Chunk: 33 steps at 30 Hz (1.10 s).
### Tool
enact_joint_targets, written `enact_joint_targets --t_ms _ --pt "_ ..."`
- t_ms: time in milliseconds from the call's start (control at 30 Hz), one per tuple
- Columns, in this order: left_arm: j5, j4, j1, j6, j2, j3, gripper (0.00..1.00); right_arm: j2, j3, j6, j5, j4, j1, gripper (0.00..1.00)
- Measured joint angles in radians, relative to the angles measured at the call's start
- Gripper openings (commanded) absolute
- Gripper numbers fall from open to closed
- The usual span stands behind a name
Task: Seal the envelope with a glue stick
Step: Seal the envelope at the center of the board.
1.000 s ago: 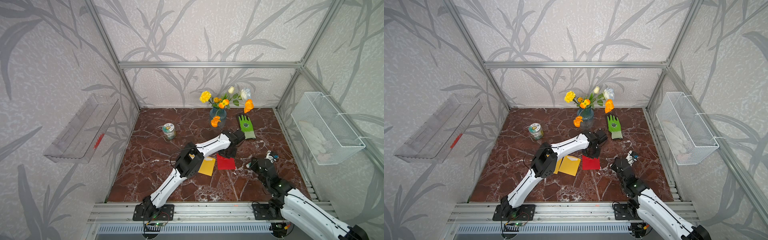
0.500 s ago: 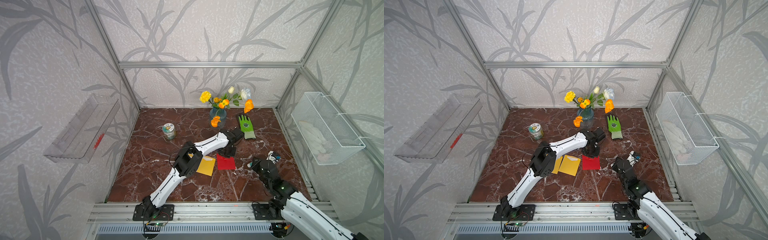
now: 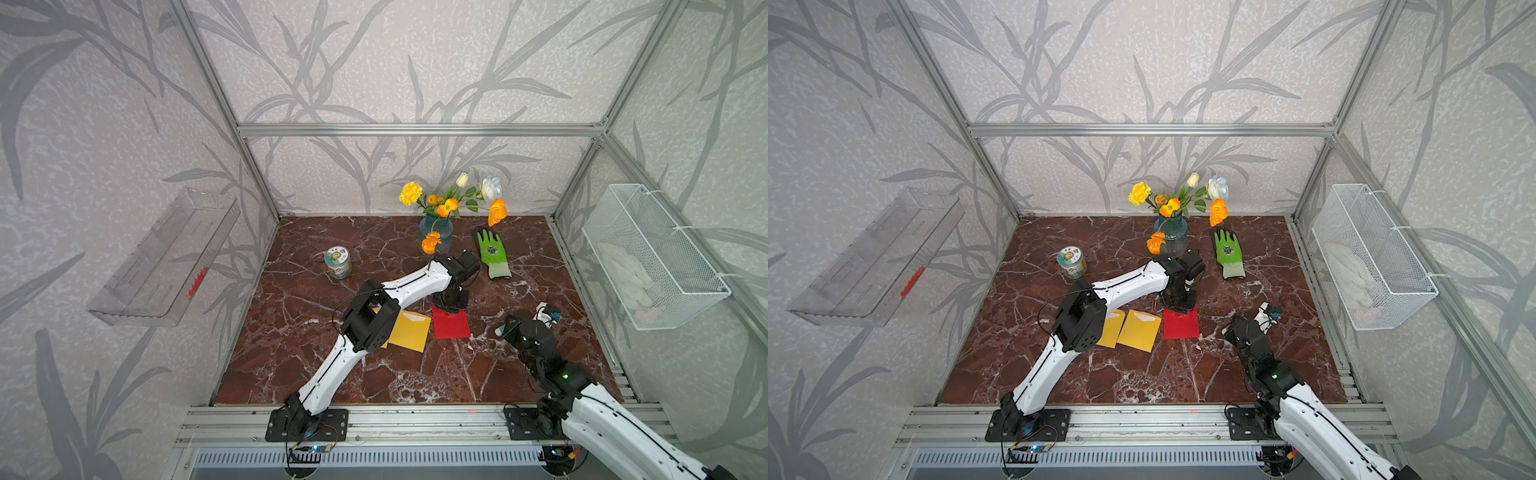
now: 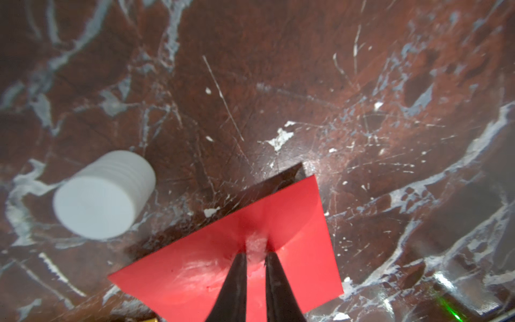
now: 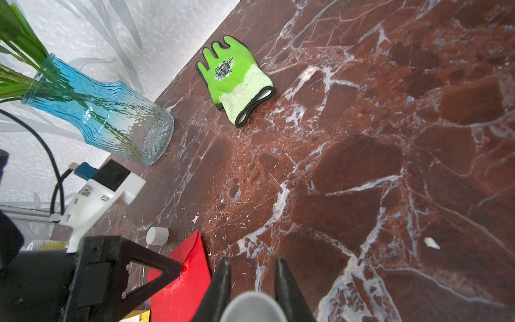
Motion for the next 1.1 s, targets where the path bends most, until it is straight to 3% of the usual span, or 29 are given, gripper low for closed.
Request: enact_joint_targets --t_ms 367,500,900,1100 --pt "0.037 0.051 0.027 -0.014 -0.045 -0.045 0.20 0.012 0.000 0.000 -0.004 -0.001 0.000 0.00" --pt "0.081 0.082 0.039 -0.021 -0.046 -0.076 0.29 0.019 0.002 0.000 -0.005 -0.001 0.000 0.00" --pt "0.163 0.136 0.042 -0.021 -0.057 -0.113 0.33 0.046 0.002 -0.005 -0.031 0.000 0.000 0.00" --pt "0.172 0.158 0.053 -0.022 -0.142 -0.145 0.34 0.063 0.016 -0.049 -0.088 0.026 0.000 0.00"
